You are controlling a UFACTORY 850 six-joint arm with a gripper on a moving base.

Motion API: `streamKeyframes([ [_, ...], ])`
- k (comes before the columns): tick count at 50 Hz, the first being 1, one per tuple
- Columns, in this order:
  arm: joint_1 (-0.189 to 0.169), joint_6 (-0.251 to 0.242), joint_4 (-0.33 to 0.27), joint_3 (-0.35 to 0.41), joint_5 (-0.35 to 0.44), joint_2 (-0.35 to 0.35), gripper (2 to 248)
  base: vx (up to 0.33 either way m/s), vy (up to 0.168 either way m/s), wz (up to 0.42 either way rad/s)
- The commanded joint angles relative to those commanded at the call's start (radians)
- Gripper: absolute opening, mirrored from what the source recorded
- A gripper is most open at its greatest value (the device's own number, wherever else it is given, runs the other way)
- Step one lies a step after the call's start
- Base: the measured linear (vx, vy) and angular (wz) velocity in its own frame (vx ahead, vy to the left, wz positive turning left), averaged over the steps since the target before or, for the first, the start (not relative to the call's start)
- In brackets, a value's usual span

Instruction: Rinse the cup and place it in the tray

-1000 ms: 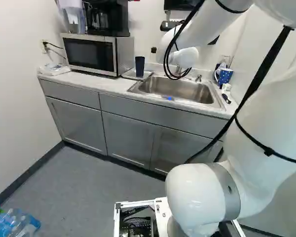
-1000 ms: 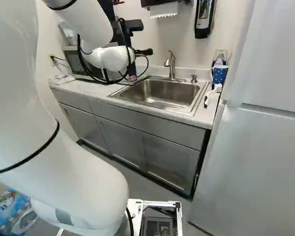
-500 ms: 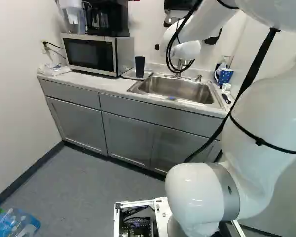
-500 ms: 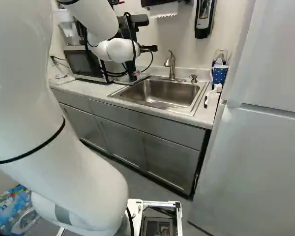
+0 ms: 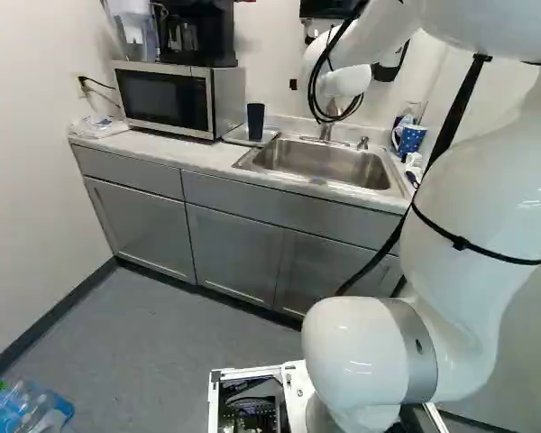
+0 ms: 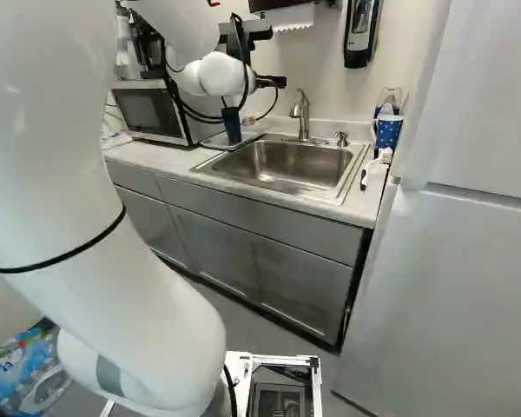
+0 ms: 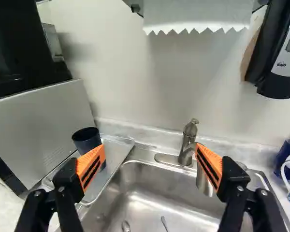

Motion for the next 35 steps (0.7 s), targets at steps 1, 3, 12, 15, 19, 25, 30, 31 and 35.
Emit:
streamKeyframes([
  [1, -0.001, 0.0, 0.0, -0.004, -0.006, -0.002, 247, 0.0, 0.0, 0.0],
  [3, -0.004, 0.0, 0.0, -0.013, -0.017, -0.007, 247, 0.0, 0.0, 0.0],
  [12, -0.017, 0.0, 0.0, -0.054, -0.074, -0.028, 247, 0.0, 0.0, 0.0],
  [15, -0.021, 0.0, 0.0, -0.069, -0.094, -0.036, 247, 0.0, 0.0, 0.0],
  [19, -0.025, 0.0, 0.0, -0.088, -0.121, -0.047, 247, 0.0, 0.0, 0.0],
  [25, -0.03, 0.0, 0.0, -0.118, -0.161, -0.064, 247, 0.0, 0.0, 0.0],
  [30, -0.035, 0.0, 0.0, -0.144, -0.195, -0.079, 247, 0.0, 0.0, 0.0],
  [31, -0.035, 0.0, 0.0, -0.149, -0.201, -0.082, 247, 0.0, 0.0, 0.0],
  [35, -0.039, 0.0, 0.0, -0.168, -0.228, -0.095, 247, 0.0, 0.0, 0.0],
])
